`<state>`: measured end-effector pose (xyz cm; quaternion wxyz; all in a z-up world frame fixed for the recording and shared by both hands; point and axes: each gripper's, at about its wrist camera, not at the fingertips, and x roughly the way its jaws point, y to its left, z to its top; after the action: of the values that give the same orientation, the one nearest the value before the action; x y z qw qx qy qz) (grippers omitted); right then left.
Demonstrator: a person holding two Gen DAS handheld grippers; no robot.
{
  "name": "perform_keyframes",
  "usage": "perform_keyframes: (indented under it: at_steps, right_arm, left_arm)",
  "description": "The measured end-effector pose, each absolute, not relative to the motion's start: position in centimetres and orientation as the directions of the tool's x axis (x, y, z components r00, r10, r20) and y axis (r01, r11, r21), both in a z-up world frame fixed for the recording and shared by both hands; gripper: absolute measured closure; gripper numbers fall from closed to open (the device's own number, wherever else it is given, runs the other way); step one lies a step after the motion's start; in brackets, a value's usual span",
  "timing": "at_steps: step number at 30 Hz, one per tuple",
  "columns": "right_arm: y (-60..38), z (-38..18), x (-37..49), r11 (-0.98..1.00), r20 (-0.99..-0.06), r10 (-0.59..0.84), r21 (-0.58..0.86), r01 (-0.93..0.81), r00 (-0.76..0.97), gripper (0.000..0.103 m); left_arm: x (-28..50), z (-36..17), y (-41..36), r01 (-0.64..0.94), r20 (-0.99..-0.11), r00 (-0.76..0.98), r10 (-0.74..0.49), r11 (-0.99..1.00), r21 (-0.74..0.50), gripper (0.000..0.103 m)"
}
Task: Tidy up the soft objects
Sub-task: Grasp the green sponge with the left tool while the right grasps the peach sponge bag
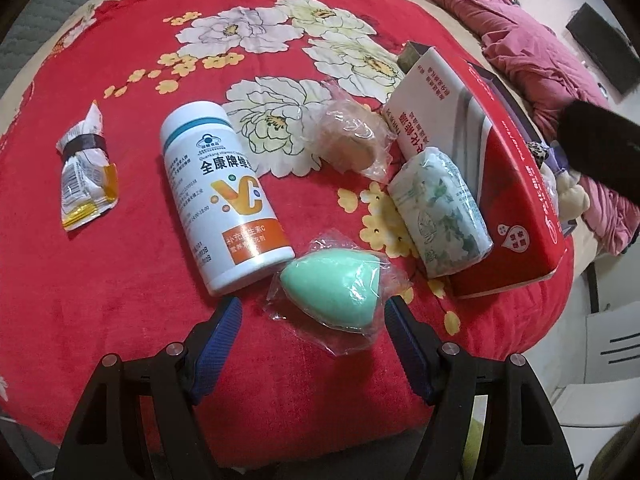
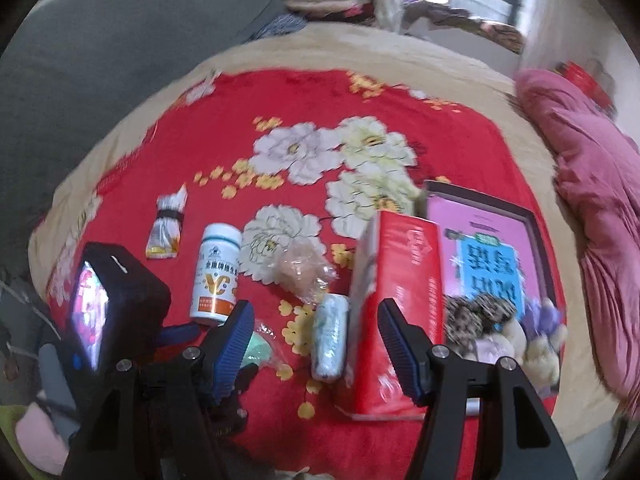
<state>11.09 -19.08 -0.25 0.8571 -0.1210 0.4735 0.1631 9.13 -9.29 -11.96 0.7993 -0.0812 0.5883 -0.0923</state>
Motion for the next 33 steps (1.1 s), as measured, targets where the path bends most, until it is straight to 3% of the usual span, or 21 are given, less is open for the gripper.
perform_keyframes:
  at_steps: [7, 12, 24, 33]
  right_arm:
    - [-16.4, -4.1, 15.1, 0.857, -0.918, 0.126, -0.09, -0.507, 0.376, 0.04]
    - [-15.7, -6.1, 17.0, 0.817, -0.945, 0.165, -0.03, -0.575, 0.284, 0.04]
    - [-12.1, -11.0, 19.5, 0.721, -0.962, -0.011, -0.197, -0.665, 0.273, 0.04]
    - [-11.9, -11.3, 20.1, 0.695, -0.953, -0.015, -0.228, -0.682, 0.303, 0.056]
  left_arm:
    - [9.5, -12.6, -8.4, 0.016, -0.906, 0.288, -0.31, 0.948, -0.319, 0.028]
    - [9.4, -12.6, -8.4, 0.021, -0.896, 0.289, -0.337, 0.938, -0.346, 0.03]
    - [9.9, -12.9, -7.6, -0.012, -0.89, 0.281, -0.36, 0.926, -0.378, 0.03]
    - [10.7, -13.5, -7.8, -0.041, -0.888, 0.274, -0.37, 0.918, -0.395, 0.03]
